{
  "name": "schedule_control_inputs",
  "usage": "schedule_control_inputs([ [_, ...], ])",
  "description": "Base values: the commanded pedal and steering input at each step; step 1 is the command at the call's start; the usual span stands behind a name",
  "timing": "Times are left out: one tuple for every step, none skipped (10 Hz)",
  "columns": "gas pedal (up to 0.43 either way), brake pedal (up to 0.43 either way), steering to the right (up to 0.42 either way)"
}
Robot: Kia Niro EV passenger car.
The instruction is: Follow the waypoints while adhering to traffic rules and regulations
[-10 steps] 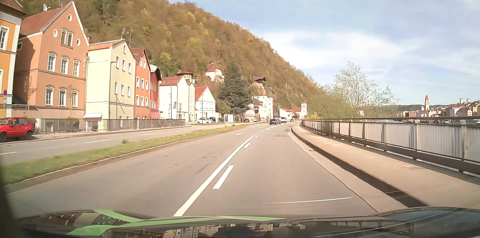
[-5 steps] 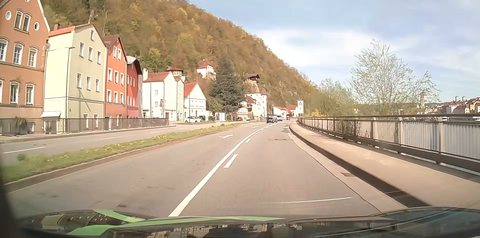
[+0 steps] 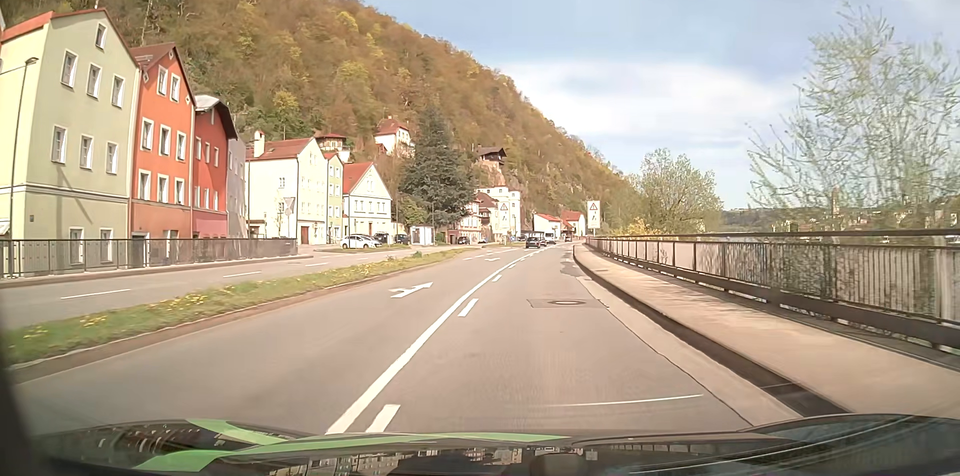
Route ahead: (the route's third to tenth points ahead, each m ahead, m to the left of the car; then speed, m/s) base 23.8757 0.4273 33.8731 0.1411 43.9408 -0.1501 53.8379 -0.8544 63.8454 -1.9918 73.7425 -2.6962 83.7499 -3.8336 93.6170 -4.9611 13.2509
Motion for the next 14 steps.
schedule_control_inputs([
  [0.079,0.000,0.014],
  [0.079,0.000,0.013],
  [0.079,0.000,0.012],
  [0.087,0.000,0.010],
  [0.087,0.000,0.010],
  [0.087,0.000,0.009],
  [0.087,0.000,0.010],
  [0.087,0.000,0.009],
  [0.087,0.000,0.008],
  [0.087,0.000,0.006],
  [0.087,0.000,0.006],
  [0.067,0.000,0.006],
  [0.067,0.000,0.006],
  [0.067,0.000,0.006],
])
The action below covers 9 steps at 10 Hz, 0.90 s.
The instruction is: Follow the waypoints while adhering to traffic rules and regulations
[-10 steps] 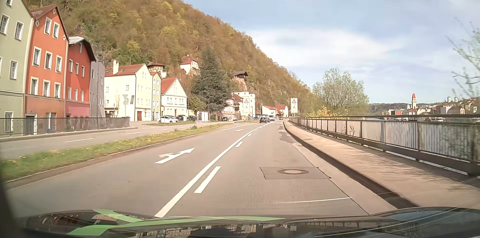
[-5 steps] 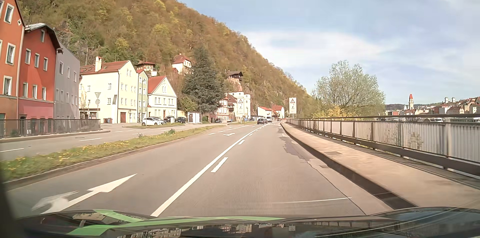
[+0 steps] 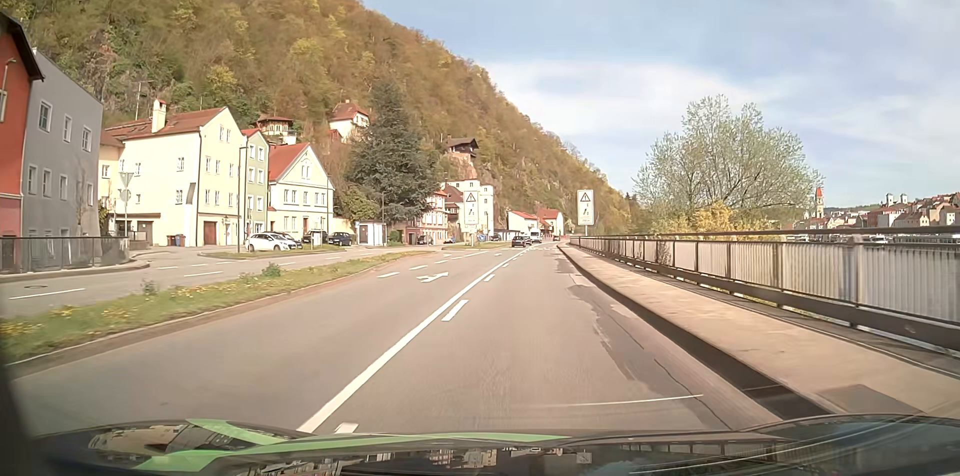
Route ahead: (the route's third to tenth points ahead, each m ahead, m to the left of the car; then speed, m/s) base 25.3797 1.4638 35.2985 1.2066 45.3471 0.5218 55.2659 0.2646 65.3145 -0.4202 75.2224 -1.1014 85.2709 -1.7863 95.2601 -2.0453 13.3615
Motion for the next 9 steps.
schedule_control_inputs([
  [0.067,0.000,0.005],
  [0.067,0.000,0.005],
  [0.067,0.000,0.005],
  [0.067,0.000,0.005],
  [0.067,0.000,0.005],
  [0.067,0.000,0.004],
  [0.067,0.000,0.004],
  [0.067,0.000,0.004],
  [0.067,0.000,0.004],
])
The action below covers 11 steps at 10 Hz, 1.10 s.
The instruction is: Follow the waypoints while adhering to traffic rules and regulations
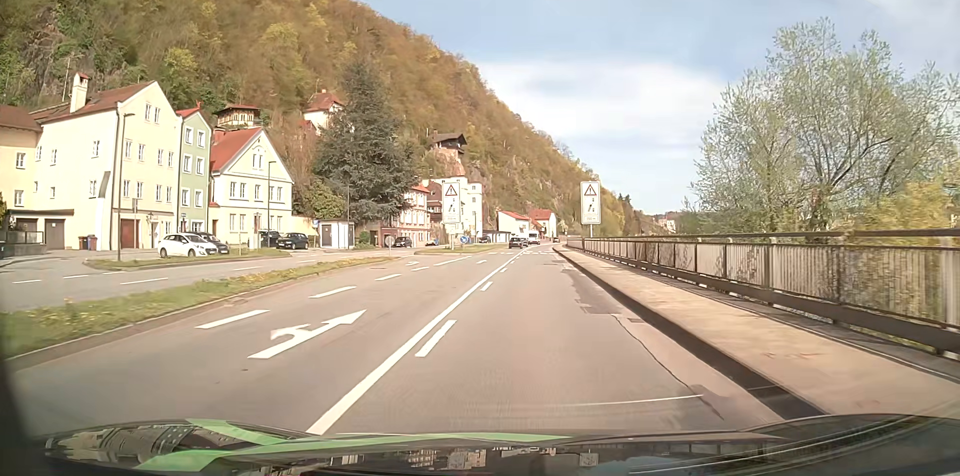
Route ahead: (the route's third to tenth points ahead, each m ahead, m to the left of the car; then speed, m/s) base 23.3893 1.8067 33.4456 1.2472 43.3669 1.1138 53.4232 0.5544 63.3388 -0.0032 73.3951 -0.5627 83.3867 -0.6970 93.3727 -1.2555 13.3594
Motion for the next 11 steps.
schedule_control_inputs([
  [0.067,0.000,0.004],
  [0.067,0.000,0.004],
  [0.067,0.000,0.004],
  [0.067,0.000,0.004],
  [0.067,0.000,0.004],
  [0.067,0.000,0.006],
  [0.067,0.000,0.009],
  [0.067,0.000,0.010],
  [0.067,0.000,0.010],
  [0.059,0.000,0.010],
  [0.039,0.000,0.010],
])
